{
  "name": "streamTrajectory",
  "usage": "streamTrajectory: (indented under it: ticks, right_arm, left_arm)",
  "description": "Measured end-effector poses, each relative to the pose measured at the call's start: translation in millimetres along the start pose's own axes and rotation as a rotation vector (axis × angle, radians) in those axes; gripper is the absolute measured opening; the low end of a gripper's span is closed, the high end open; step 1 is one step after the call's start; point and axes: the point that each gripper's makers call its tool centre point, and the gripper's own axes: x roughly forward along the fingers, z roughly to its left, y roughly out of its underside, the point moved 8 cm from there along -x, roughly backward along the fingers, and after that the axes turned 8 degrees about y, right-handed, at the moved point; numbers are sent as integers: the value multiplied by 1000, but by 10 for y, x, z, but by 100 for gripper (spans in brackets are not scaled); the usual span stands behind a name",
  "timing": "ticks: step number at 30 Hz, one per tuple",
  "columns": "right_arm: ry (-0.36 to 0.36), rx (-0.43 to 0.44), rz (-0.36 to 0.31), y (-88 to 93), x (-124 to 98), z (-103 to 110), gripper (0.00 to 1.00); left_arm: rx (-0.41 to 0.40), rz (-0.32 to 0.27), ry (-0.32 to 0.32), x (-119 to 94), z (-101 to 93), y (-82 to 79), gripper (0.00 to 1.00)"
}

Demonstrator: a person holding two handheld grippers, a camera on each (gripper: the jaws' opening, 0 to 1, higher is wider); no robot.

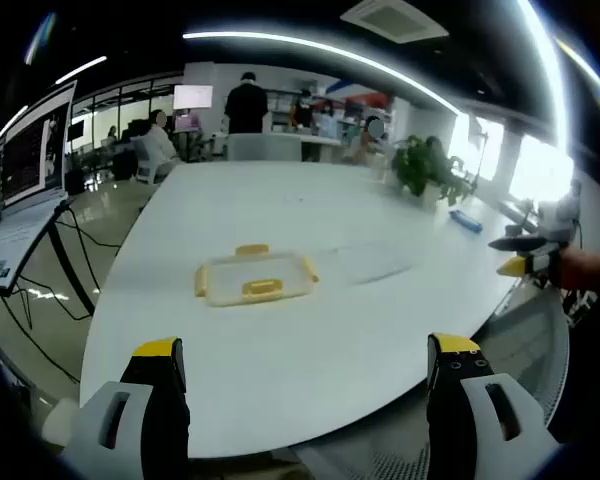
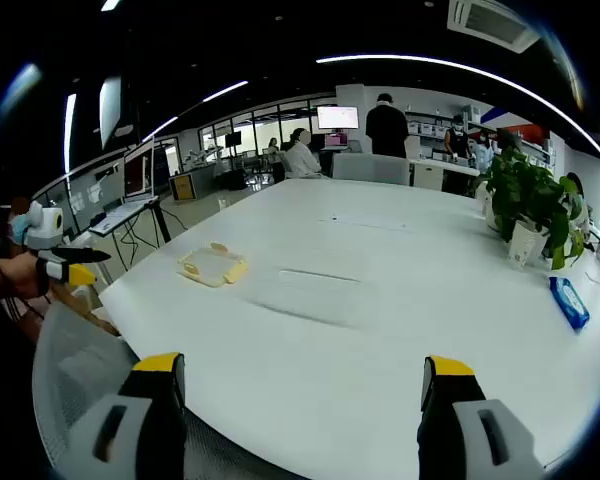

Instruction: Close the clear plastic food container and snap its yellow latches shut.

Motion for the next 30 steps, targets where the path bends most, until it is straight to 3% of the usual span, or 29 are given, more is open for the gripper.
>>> streamTrajectory:
  ticks: [30]
  right_arm:
    - [-15, -3, 13, -19, 24, 123, 100]
  left_arm:
    - [-18, 7, 3, -54, 67, 78, 99]
